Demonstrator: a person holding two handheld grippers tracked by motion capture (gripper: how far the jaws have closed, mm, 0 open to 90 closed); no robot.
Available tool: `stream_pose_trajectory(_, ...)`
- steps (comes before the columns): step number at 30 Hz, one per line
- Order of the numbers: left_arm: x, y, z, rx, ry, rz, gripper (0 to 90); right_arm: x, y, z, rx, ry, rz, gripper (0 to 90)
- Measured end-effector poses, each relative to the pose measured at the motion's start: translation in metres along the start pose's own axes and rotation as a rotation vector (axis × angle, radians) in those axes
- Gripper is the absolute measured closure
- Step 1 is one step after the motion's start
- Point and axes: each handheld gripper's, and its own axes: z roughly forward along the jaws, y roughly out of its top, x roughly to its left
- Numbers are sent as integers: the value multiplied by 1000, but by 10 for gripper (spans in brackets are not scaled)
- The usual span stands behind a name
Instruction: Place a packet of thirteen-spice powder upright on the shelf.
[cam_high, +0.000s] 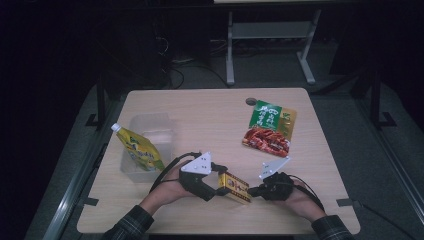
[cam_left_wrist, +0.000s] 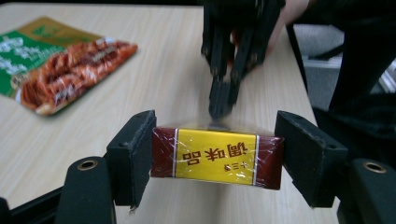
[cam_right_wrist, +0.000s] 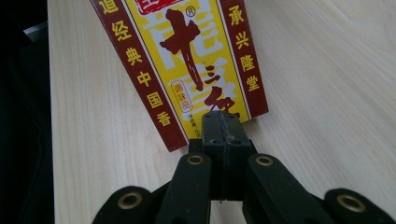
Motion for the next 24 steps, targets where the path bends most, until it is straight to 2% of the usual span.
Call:
stream_pose_trajectory(1, 1, 2, 0, -8, 1, 3, 306, -1, 1, 1, 4, -7, -15, 898)
stream_pose_trajectory(3, 2, 5, 0, -20, 2, 1, 306, 0, 4, 4, 6, -2, -6, 898)
stream_pose_trajectory(7, 3, 12, 2, -42, -3, 7, 308, 0, 8, 11, 14, 4, -27, 898)
stream_pose_trajectory(8, 2, 14, 3, -44, -5, 8, 309, 2, 9, 13, 18, 8, -19, 898)
stream_pose_trajectory(11, 3, 17, 7, -57, -11, 7, 311, 2, 11, 19, 27, 5, -47, 898)
stream_pose_trajectory(20, 4, 24, 15, -57, -21, 2, 310, 2, 13, 24, 23, 15, -52, 898)
stream_pose_trajectory(24, 4, 23, 16, -61, -18, -9, 277, 2, 13, 23, 17, 20, -49, 898)
